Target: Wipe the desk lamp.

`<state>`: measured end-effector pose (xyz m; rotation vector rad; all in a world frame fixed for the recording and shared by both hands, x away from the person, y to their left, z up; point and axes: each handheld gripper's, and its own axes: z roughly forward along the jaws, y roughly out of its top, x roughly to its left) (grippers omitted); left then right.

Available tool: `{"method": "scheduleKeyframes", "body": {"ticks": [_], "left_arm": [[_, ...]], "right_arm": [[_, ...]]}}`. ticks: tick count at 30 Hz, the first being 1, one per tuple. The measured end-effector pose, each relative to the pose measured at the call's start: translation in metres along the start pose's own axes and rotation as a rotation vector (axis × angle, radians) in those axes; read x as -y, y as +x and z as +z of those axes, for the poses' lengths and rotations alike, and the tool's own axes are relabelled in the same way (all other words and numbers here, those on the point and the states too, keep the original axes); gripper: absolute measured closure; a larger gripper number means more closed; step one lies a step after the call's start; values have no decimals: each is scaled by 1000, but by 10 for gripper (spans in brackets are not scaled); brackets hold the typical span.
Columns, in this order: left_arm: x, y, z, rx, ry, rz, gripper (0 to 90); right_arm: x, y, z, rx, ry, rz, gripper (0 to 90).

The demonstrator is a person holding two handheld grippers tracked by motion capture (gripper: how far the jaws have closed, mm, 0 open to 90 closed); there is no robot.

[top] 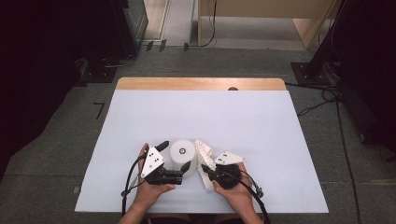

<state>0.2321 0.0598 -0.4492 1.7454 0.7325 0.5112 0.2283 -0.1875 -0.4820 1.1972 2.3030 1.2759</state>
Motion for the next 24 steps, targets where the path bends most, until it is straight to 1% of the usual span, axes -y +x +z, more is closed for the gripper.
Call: {"method": "scheduleKeyframes", "body": {"ticks": [3,6,7,8,10,12,13,14,15,17,19,22,23,24], "left_arm": [[1,-3,-1,-25,13,0,0],[6,-4,1,-67,41,-47,0],[8,-4,3,-62,48,-64,0],[11,-6,5,-62,59,-69,0],[14,-13,10,-95,86,-50,0],[16,-19,13,-123,90,-48,6],[16,-21,14,-141,94,-38,14],[16,-21,14,-141,94,-38,33],[16,-22,16,-144,93,-29,53],[17,-20,17,-128,84,-17,84],[16,-16,16,-114,88,3,87],[15,-10,16,-75,91,21,88],[15,-10,16,-75,91,21,88],[15,-8,15,-51,81,36,89]], "right_arm": [[0,-1,0,3,-2,8,740],[-1,-1,0,6,-4,7,738],[-1,0,1,7,-4,5,738],[-1,1,1,6,-3,6,738],[-1,2,2,5,0,8,737],[-1,4,4,6,4,4,737],[-1,5,5,3,8,4,737],[-1,6,6,3,7,0,738],[-2,7,6,0,9,1,739],[-2,8,6,-11,8,-4,742],[-3,7,5,-37,2,6,744],[-5,7,3,-63,-11,7,747],[-5,7,3,-63,-11,7,747],[-9,8,-1,-66,-20,-8,747]]}}
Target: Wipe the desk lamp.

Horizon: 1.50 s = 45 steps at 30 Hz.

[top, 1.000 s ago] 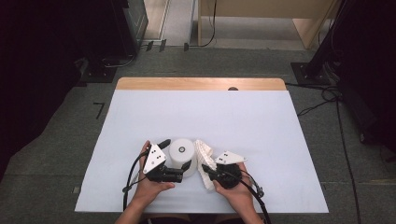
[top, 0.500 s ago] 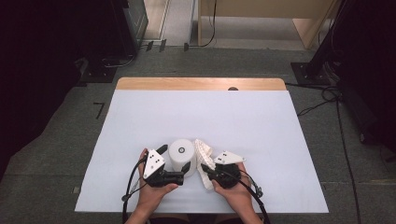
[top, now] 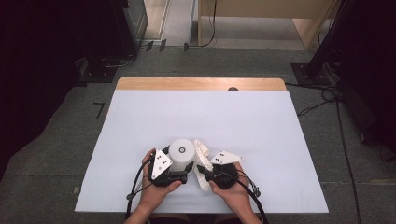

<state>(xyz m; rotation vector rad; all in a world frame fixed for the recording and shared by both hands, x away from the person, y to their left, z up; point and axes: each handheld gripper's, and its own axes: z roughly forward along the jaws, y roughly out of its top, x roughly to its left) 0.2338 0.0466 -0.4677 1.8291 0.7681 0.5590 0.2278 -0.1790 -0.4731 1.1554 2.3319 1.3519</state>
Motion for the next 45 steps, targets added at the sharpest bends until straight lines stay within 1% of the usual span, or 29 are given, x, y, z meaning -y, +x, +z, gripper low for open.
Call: {"method": "scheduleKeyframes", "body": {"ticks": [2,5,8,10,12,14,16,18,19,20,22,24,26,27,31,34,36,37,39,41,42,43,45], "left_arm": [[-2,2,0,19,-7,9,89],[-6,4,1,43,-19,22,89],[-7,3,5,60,-11,36,89],[-6,4,7,73,-11,42,89],[-7,6,8,82,-17,25,89],[-8,10,8,92,-25,8,89],[-8,14,7,93,-27,-9,89],[-7,17,7,86,-26,-18,89],[-7,17,7,86,-26,-18,89],[-6,20,6,87,-28,-32,89],[-5,21,6,86,-26,-32,89],[-4,19,7,81,-16,-22,89],[-3,18,8,84,-11,-11,89],[-3,17,8,88,-12,-12,89],[-3,14,10,94,-7,5,89],[-4,15,8,98,-13,1,89],[-4,16,7,97,-18,-3,89],[-6,19,5,97,-37,-25,89],[-7,21,2,97,-48,-37,89],[-8,22,2,94,-47,-32,89],[-8,22,2,94,-47,-32,89],[-7,22,3,98,-41,-34,89],[-6,21,6,108,-36,-34,90]], "right_arm": [[-6,1,-6,-2,-21,-5,747],[-18,3,-19,8,-72,-23,747],[-29,3,-33,9,-124,-32,747],[-34,1,-38,11,-141,-42,747],[-34,-2,-38,5,-143,-36,747],[-30,-7,-32,-7,-130,-3,748],[-24,-9,-22,-19,-100,33,748],[-19,-9,-13,-26,-71,36,748],[-19,-9,-13,-26,-71,36,748],[-16,-9,-5,-34,-47,32,748],[-15,-8,-4,-40,-43,38,748],[-17,-7,-5,-37,-45,33,748],[-21,-7,-11,-36,-65,35,748],[-23,-7,-14,-36,-78,36,748],[-31,-7,-28,-43,-139,37,748],[-30,-7,-30,-51,-151,48,748],[-29,-8,-28,-56,-148,51,747],[-24,-9,-20,-60,-115,65,747],[-19,-9,-12,-62,-91,66,747],[-14,-9,-5,-64,-62,63,747],[-14,-9,-5,-64,-62,63,747],[-13,-10,-1,-65,-51,71,747],[-15,-10,-3,-57,-55,71,747]]}}
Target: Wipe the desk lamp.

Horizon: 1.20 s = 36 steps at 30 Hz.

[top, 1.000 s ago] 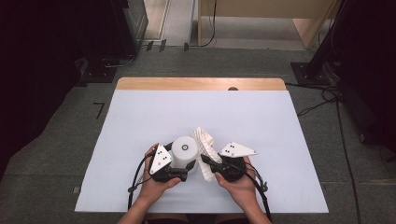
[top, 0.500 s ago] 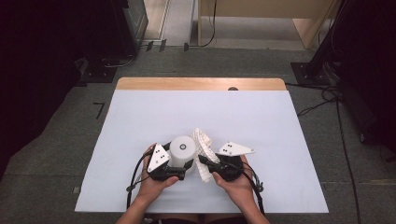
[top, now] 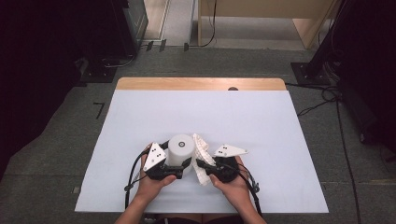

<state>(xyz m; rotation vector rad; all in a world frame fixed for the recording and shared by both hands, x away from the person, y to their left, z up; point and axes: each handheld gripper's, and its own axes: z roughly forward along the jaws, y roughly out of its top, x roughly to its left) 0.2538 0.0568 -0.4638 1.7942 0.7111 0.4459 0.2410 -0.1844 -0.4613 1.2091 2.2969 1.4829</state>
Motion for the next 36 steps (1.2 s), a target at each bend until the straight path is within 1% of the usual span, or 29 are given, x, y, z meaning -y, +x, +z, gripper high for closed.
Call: {"method": "scheduleKeyframes", "body": {"ticks": [5,6,9,10,11,13,15,17,18,19,20,21,23,25,26,27,28,30,31,34,35,36], "left_arm": [[2,-3,5,12,17,14,89],[2,-3,6,12,19,28,89],[2,-3,7,10,17,38,89],[2,-3,7,10,17,38,89],[2,-3,8,3,17,38,89],[2,-1,7,-5,17,45,89],[0,1,6,-14,10,40,89],[-2,6,3,-36,3,46,88],[-2,6,3,-36,3,46,89],[-2,13,3,-50,1,29,89],[-2,13,3,-50,1,29,89],[1,16,5,-62,16,24,89],[1,16,5,-61,17,27,89],[2,14,6,-57,19,44,88],[2,14,6,-57,19,44,88],[4,12,5,-79,8,32,86],[6,12,5,-88,2,26,85],[6,12,5,-88,9,9,72],[5,11,4,-98,13,-3,68],[4,5,2,-136,14,-11,52],[4,5,2,-136,14,-11,51],[4,1,-2,-173,3,-20,47]], "right_arm": [[-12,-2,-17,-6,-61,10,748],[-14,-2,-21,-9,-76,7,747],[-17,-1,-27,-19,-104,11,747],[-17,-1,-27,-19,-104,11,747],[-18,-1,-29,-18,-115,5,747],[-17,-3,-29,-15,-112,7,747],[-17,-7,-29,-10,-115,16,746],[-16,-11,-29,-9,-115,32,746],[-16,-11,-29,-9,-115,32,746],[-15,-14,-28,-7,-112,39,746],[-15,-14,-28,-7,-112,39,746],[-13,-14,-25,3,-98,37,745],[-12,-14,-24,5,-94,36,745],[-9,-16,-22,7,-85,40,743],[-8,-17,-22,9,-82,43,743],[-8,-18,-22,11,-82,49,742],[-7,-19,-22,16,-80,47,743],[-6,-21,-24,19,-80,59,742],[-6,-22,-24,20,-78,65,742],[-6,-24,-26,24,-77,67,740],[-7,-25,-27,25,-82,63,740],[-7,-25,-28,28,-86,65,738]]}}
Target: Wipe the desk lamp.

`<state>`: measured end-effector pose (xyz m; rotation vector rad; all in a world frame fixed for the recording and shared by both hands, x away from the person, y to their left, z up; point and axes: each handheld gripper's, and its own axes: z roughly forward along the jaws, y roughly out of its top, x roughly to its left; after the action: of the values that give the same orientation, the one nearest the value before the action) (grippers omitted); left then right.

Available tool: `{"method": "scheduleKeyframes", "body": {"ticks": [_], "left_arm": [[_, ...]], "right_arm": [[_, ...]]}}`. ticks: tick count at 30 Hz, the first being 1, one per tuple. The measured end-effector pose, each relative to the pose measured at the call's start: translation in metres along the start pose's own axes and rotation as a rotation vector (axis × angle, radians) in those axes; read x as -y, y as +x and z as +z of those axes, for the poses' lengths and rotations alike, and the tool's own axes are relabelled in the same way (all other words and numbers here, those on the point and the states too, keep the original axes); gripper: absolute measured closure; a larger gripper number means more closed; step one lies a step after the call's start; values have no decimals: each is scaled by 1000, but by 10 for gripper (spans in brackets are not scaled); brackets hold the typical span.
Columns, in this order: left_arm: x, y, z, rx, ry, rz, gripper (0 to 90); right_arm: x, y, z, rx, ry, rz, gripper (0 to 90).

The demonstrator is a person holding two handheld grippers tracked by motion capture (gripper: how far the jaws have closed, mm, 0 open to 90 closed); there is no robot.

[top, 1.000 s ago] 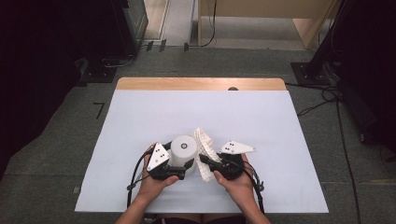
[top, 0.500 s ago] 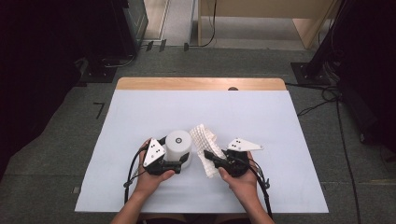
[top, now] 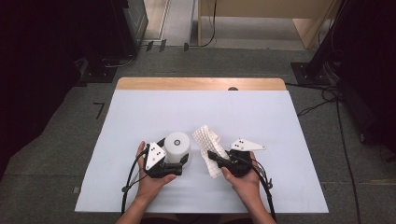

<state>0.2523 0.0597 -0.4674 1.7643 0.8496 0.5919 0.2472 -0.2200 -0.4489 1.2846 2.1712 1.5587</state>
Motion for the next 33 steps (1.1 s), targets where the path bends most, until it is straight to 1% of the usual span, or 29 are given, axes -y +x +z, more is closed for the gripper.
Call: {"method": "scheduleKeyframes", "body": {"ticks": [2,4,6,7,8,10,12,13,14,17,18,19,20,21,22,24,27,28,30,31,32,33], "left_arm": [[1,-2,-4,-20,-16,-6,40],[1,-3,-4,-38,-17,-15,27],[2,-7,-1,-53,-10,-25,26],[2,-7,-1,-53,-10,-25,26],[4,-11,2,-80,18,-21,29],[5,-12,4,-83,17,-35,51],[5,-13,6,-88,16,-31,70],[5,-13,6,-88,16,-31,74],[3,-12,7,-79,21,-22,79],[2,-9,10,-48,30,-23,78],[1,-6,11,-32,37,-21,77],[1,-6,11,-32,37,-21,77],[0,-4,11,-17,38,-17,81],[-1,-2,11,-2,41,3,83],[0,-1,11,8,39,6,85],[1,1,11,33,38,8,86],[1,-1,10,78,36,25,86],[1,-2,9,88,35,33,86],[1,-3,9,99,39,42,86],[1,-3,9,99,39,42,86],[0,-5,8,108,40,55,86],[-1,-6,8,110,41,61,87]], "right_arm": [[0,-1,-1,3,1,3,737],[0,-2,0,6,9,4,735],[1,-2,3,11,16,-1,734],[2,-2,5,11,21,0,733],[3,-1,8,14,29,0,731],[6,2,14,13,49,4,731],[11,5,22,6,74,-9,729],[11,5,22,6,74,-9,729],[17,9,31,15,106,-28,730],[26,11,45,23,146,-38,730],[28,12,47,27,154,-37,730],[28,12,47,27,154,-37,730],[31,12,51,14,159,-37,731],[30,12,50,10,156,-30,731],[29,11,50,2,158,-20,732],[27,10,49,-16,150,-3,736],[23,13,45,-41,133,-11,739],[21,15,43,-41,122,-16,741],[15,16,37,-43,103,-22,742],[15,16,37,-43,103,-22,742],[8,17,29,-55,69,-21,743],[5,18,25,-61,53,-22,743]]}}
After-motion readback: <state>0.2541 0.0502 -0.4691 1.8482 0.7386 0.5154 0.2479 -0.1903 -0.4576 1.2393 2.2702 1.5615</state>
